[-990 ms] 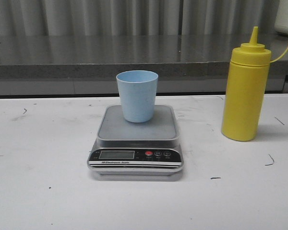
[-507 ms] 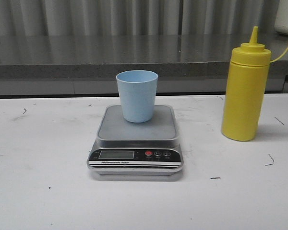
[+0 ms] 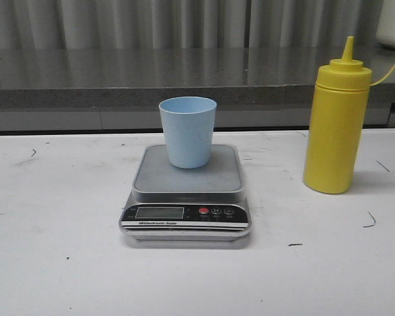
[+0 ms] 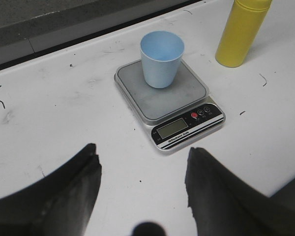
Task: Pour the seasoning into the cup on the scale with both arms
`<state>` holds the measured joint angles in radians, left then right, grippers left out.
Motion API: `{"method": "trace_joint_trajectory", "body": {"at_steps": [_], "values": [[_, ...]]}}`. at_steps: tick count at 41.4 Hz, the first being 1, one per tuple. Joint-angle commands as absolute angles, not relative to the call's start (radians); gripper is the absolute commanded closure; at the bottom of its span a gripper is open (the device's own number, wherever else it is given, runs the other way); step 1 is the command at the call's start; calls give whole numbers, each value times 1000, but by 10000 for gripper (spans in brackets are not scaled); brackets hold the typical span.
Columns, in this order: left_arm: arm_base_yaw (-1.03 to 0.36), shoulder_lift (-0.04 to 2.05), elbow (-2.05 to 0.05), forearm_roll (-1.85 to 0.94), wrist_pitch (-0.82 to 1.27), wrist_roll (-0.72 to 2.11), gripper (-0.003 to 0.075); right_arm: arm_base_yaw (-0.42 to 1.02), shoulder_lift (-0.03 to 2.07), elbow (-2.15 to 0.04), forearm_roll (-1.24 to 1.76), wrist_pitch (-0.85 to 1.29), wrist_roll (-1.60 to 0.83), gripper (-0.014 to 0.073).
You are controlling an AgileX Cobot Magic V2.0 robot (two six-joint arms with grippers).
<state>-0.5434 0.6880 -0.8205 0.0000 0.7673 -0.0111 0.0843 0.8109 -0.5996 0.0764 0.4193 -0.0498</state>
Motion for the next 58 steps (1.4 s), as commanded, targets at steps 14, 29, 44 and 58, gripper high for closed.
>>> {"method": "trace_joint_trajectory", "body": {"at_steps": [14, 29, 44, 58], "values": [[-549, 691, -846, -6, 694, -10, 334, 236, 1122, -365, 99, -328, -55, -71], [-549, 691, -846, -6, 694, -10, 334, 236, 1493, -309, 96, -964, -55, -71], [-549, 691, -846, -6, 694, -10, 334, 235, 1736, -381, 96, -1237, 24, -71], [-549, 691, -846, -6, 694, -10, 334, 233, 1854, -535, 124, -1223, 24, -71]]}}
